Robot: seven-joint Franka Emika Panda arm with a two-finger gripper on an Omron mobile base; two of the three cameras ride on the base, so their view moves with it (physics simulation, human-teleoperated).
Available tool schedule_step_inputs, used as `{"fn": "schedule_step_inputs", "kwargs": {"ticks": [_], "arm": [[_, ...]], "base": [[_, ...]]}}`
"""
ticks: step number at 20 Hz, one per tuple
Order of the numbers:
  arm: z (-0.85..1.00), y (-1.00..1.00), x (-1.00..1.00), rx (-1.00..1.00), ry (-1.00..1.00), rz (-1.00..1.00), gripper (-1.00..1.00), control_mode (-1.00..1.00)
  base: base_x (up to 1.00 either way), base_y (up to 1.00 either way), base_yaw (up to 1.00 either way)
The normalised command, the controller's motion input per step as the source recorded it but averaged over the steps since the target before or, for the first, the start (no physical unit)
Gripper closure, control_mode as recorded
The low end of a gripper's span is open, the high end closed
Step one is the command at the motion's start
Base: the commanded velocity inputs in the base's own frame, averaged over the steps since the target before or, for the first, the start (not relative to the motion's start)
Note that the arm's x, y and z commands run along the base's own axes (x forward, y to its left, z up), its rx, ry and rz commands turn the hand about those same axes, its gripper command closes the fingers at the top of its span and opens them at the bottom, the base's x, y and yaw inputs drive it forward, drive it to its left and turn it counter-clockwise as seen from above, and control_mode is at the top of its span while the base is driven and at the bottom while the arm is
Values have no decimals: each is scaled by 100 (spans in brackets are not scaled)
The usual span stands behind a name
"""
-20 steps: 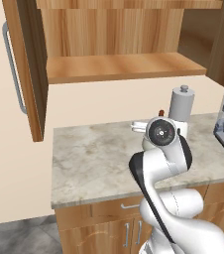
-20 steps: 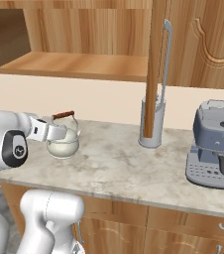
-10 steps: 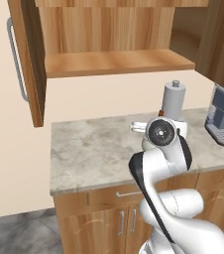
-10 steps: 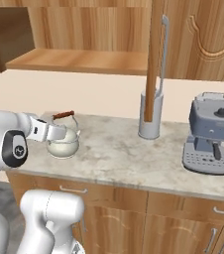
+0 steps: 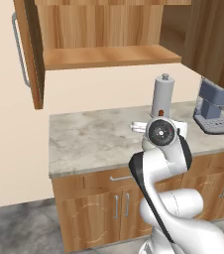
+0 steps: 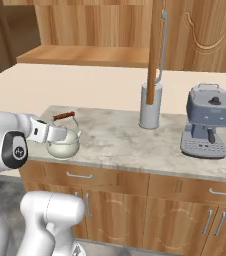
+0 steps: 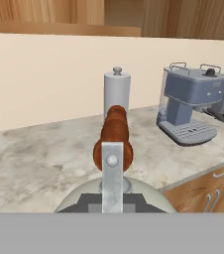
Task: Open the cabinet, pick the kettle from the cabinet, and place it in the sink.
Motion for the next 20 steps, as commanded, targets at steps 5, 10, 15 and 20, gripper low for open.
{"fn": "schedule_step_inputs", "kwargs": {"ticks": [5, 10, 15, 20], "arm": [[0, 0, 0, 0, 0, 0, 100, 100], [0, 0, 0, 0, 0, 0, 100, 100], [0, 0, 0, 0, 0, 0, 100, 100], [0, 0, 0, 0, 0, 0, 100, 100]], "base": [[-24, 4, -46], [-9, 7, -67], [-6, 9, -70], [-1, 8, -64]]}}
